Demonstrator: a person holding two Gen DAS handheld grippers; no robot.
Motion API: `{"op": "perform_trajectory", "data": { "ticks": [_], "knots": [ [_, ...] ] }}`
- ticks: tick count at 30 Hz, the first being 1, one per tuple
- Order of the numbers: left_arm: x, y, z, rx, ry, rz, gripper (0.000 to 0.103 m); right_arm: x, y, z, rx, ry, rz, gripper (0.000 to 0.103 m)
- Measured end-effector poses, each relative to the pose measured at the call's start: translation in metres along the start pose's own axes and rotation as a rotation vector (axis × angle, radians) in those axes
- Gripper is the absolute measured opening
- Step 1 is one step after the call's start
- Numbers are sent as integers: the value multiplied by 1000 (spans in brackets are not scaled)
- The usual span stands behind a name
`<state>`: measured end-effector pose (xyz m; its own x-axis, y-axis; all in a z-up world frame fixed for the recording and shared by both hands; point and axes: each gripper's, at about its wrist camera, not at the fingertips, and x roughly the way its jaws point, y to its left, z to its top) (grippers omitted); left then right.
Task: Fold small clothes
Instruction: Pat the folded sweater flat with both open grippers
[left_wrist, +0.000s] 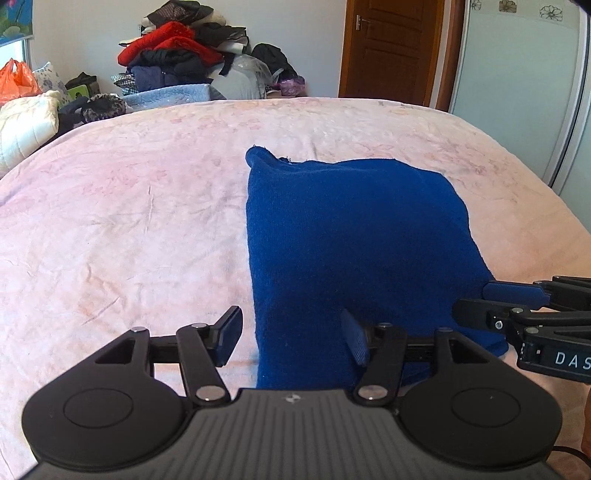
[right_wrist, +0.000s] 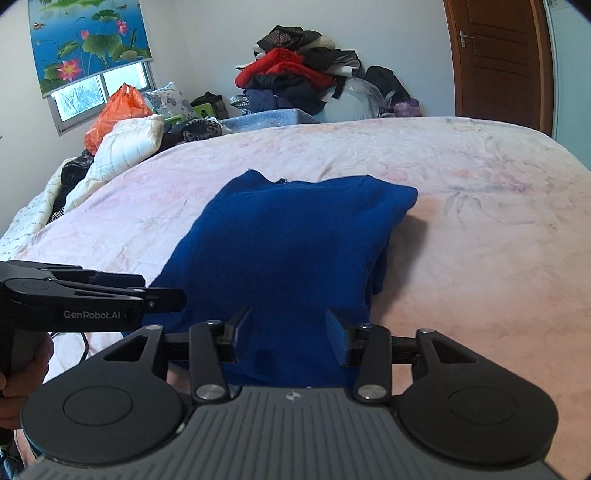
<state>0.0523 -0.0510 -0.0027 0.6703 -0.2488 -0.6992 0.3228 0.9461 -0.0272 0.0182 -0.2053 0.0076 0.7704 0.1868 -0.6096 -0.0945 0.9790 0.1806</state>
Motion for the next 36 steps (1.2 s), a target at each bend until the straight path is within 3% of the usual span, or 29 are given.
{"op": "perform_trajectory", "data": {
  "ticks": [17,25,29,36],
  "knots": [
    [-5,-1,-10,6,19,39,60,1,8,-20,-55,57,-27,54],
    [-11,0,-14,-1,17,44,61,-8,14,-26,-72,60,-40,60],
    [-13,-1,-15,0,6,50,71,-14,16,-26,-67,55,-43,62],
    [-17,-3,-19,-12,16,65,71,-20,18,-29,-61,61,-61,74]
  ]
}}
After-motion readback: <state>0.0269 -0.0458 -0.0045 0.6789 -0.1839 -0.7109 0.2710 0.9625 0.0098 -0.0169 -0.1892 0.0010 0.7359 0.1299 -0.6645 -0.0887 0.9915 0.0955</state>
